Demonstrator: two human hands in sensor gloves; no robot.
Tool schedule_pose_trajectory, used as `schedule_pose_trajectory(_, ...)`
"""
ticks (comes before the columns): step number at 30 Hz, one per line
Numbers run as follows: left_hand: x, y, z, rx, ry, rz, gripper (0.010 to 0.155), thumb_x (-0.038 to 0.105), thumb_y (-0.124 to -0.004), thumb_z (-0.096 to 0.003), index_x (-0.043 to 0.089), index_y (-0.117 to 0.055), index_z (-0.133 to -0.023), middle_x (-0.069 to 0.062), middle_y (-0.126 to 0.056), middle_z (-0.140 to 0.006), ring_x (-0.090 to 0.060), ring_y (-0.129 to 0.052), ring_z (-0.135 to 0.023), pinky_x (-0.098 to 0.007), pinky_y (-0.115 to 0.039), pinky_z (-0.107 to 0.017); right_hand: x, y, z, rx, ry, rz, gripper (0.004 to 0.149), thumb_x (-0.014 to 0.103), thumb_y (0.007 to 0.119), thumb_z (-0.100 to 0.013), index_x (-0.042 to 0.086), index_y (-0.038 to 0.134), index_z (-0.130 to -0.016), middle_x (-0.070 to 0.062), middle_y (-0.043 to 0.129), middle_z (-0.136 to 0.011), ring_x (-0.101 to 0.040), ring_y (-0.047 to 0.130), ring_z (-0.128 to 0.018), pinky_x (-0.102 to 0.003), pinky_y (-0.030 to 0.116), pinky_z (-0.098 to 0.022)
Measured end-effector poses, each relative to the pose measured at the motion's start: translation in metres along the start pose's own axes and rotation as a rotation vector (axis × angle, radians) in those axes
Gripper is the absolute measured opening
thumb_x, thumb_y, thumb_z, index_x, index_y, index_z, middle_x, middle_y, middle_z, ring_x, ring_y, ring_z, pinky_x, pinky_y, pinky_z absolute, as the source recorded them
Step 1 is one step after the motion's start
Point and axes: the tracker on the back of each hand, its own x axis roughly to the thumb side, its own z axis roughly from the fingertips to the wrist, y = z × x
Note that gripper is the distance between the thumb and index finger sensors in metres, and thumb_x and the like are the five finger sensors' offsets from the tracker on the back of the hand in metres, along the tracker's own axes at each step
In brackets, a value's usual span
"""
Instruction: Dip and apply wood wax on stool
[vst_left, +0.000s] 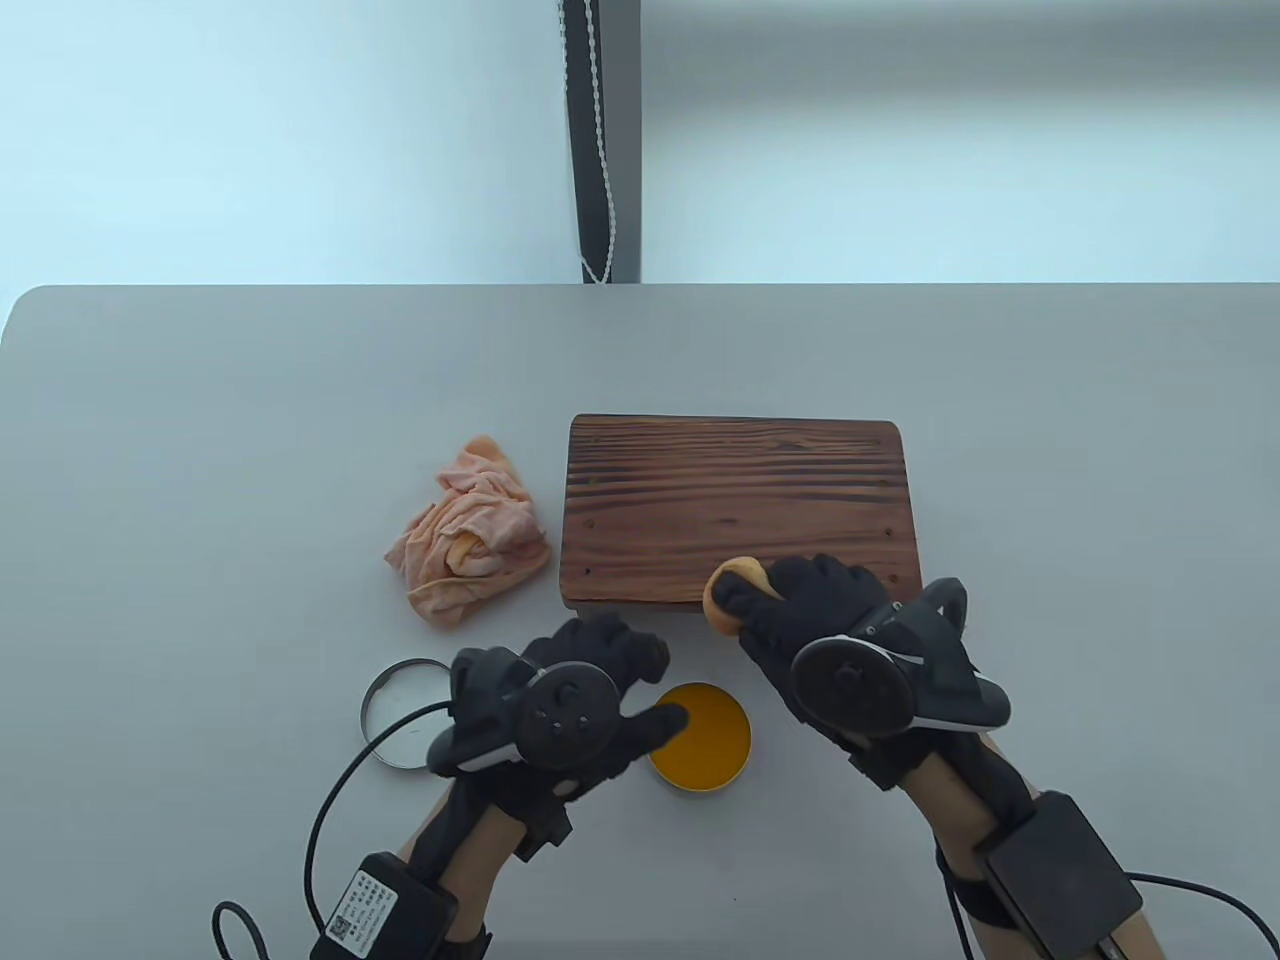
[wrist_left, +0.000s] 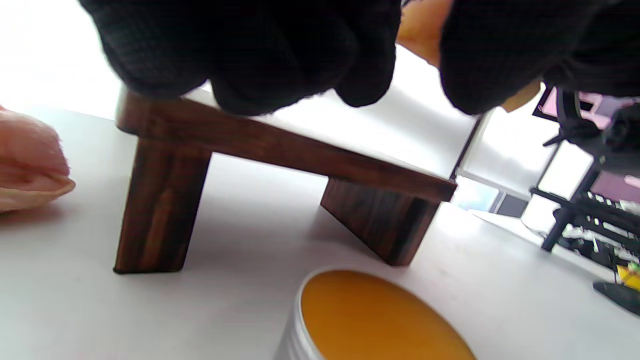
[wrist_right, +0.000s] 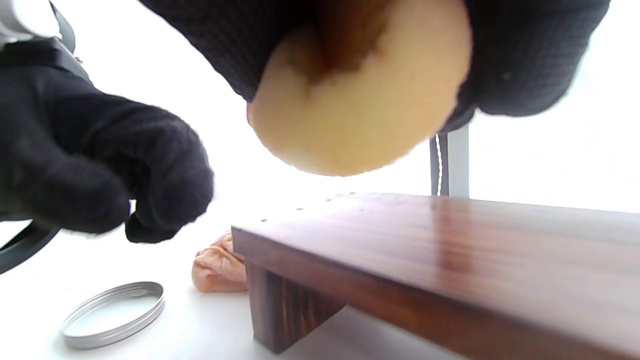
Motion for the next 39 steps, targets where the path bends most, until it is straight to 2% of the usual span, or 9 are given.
schedule_pose_trajectory(2,-0.023,0.014,-0.002,0.094,0.092,0.096,0.053,0.050,-0.085,-0.0544,0.012,-0.083,-0.091,-0.017,-0.090,-0.083,-0.034,-0.094,-0.066,-0.062,-0.084,-0.052,0.006,-0.001,-0.021,0.012,-0.016,0.028,0.045,0.024,0.086,-0.053,0.015,0.084,-0.097,-0.029,0.096,-0.080,-0.044,0.102,-0.061,-0.066,0.086,-0.049)
schedule_pose_trajectory(6,-0.067,0.014,-0.004,0.160,0.357,0.226,0.053,0.051,-0.082,-0.0559,0.010,-0.082,-0.089,-0.018,-0.088,-0.082,-0.037,-0.093,-0.067,-0.064,-0.082,-0.052,0.014,0.008,-0.058,0.064,-0.034,0.046,0.044,0.024,0.086,-0.053,0.015,0.085,-0.096,-0.028,0.097,-0.077,-0.042,0.104,-0.060,-0.066,0.087,-0.049)
schedule_pose_trajectory(9,-0.091,-0.002,-0.009,0.085,0.424,0.306,0.066,0.052,-0.078,-0.0580,0.003,-0.070,-0.102,-0.027,-0.079,-0.092,-0.044,-0.087,-0.074,-0.067,-0.077,-0.054,0.021,0.023,-0.086,0.108,-0.034,0.101,0.044,0.024,0.087,-0.052,0.016,0.086,-0.095,-0.027,0.098,-0.076,-0.042,0.104,-0.059,-0.066,0.087,-0.049)
schedule_pose_trajectory(11,-0.101,-0.013,-0.014,0.069,0.430,0.328,0.078,0.053,-0.077,-0.0581,-0.003,-0.060,-0.110,-0.031,-0.077,-0.097,-0.047,-0.086,-0.077,-0.068,-0.077,-0.054,0.026,0.032,-0.102,0.134,-0.037,0.125,0.044,0.024,0.087,-0.052,0.015,0.086,-0.095,-0.027,0.098,-0.076,-0.042,0.104,-0.059,-0.065,0.087,-0.049)
schedule_pose_trajectory(14,-0.109,-0.028,-0.017,0.060,0.410,0.419,0.085,0.055,-0.077,-0.0573,-0.004,-0.057,-0.115,-0.030,-0.085,-0.094,-0.047,-0.092,-0.074,-0.067,-0.080,-0.051,0.030,0.045,-0.121,0.182,-0.026,0.088,0.043,0.023,0.086,-0.053,0.015,0.086,-0.096,-0.027,0.097,-0.076,-0.042,0.103,-0.060,-0.066,0.086,-0.050)
schedule_pose_trajectory(22,-0.111,-0.039,-0.024,0.021,0.438,0.528,0.086,0.050,-0.080,-0.0568,-0.007,-0.055,-0.115,-0.028,-0.086,-0.093,-0.045,-0.093,-0.072,-0.066,-0.081,-0.051,0.045,0.071,-0.143,0.235,-0.056,0.275,0.043,0.024,0.087,-0.052,0.017,0.086,-0.095,-0.025,0.098,-0.076,-0.040,0.105,-0.060,-0.064,0.087,-0.050)
schedule_pose_trajectory(28,-0.110,-0.041,-0.025,0.017,0.423,0.572,0.087,0.047,-0.080,-0.0569,-0.009,-0.051,-0.116,-0.029,-0.085,-0.093,-0.045,-0.093,-0.072,-0.066,-0.081,-0.051,0.052,0.085,-0.150,0.231,-0.072,0.286,0.042,0.024,0.091,-0.050,0.018,0.088,-0.092,-0.024,0.100,-0.072,-0.039,0.106,-0.057,-0.063,0.088,-0.049)
schedule_pose_trajectory(34,-0.107,-0.042,-0.025,0.020,0.422,0.554,0.086,0.046,-0.079,-0.0575,-0.009,-0.050,-0.116,-0.030,-0.085,-0.093,-0.045,-0.092,-0.072,-0.067,-0.080,-0.051,0.040,0.091,-0.163,0.178,-0.005,0.263,0.041,0.025,0.093,-0.049,0.019,0.089,-0.090,-0.023,0.102,-0.069,-0.038,0.108,-0.053,-0.062,0.090,-0.047)
schedule_pose_trajectory(39,-0.108,-0.041,-0.025,0.010,0.436,0.566,0.086,0.046,-0.079,-0.0574,-0.009,-0.051,-0.116,-0.029,-0.085,-0.093,-0.045,-0.092,-0.072,-0.067,-0.080,-0.052,0.029,0.090,-0.167,0.197,0.037,0.281,0.041,0.024,0.092,-0.050,0.018,0.088,-0.091,-0.023,0.102,-0.068,-0.037,0.109,-0.052,-0.061,0.091,-0.046)
